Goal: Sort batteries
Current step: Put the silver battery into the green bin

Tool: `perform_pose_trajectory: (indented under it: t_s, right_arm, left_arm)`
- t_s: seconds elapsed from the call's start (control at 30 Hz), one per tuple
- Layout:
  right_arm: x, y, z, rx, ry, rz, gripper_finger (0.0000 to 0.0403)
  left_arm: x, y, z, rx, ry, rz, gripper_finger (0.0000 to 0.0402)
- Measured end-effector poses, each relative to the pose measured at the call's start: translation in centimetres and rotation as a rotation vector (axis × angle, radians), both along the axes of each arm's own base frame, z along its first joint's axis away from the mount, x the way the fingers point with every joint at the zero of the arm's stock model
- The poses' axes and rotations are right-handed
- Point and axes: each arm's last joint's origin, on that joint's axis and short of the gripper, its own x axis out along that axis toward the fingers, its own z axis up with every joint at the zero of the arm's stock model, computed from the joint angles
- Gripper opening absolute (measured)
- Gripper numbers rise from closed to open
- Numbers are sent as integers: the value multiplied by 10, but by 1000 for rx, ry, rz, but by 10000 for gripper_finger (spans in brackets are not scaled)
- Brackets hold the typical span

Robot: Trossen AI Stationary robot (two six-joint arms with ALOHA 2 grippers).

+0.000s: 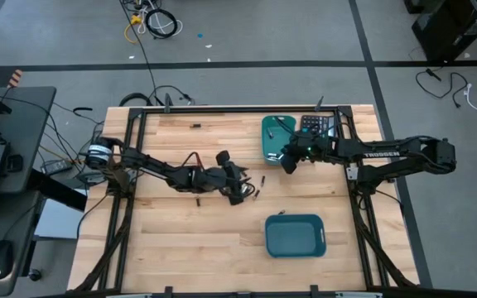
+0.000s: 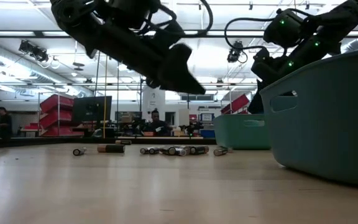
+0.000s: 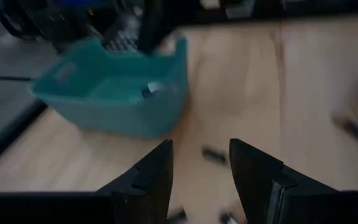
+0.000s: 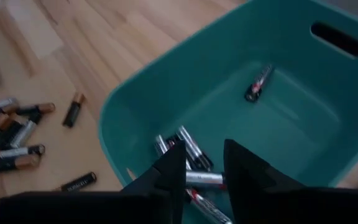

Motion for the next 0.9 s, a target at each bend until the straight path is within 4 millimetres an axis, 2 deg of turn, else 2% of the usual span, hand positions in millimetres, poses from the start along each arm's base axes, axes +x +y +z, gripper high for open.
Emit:
perform_pose_trajectory:
  t_s: [0.2,0.43,0.67,0.9]
  right_arm:
    - [2,0,3,-23,-27,15,92]
    - [4,5,3,-23,-27,38,93]
    - [5,7,3,-23,-29,50,92]
    - [5,7,3,-25,-35,50,92]
  left_arm:
    - [-10,-12,-16,-15,186,-64,158]
    - [-24,-20,-31,-155,334,27,158]
    - [-32,-29,-36,-208,385,60,158]
    - [-33,-30,-35,-247,424,96,158]
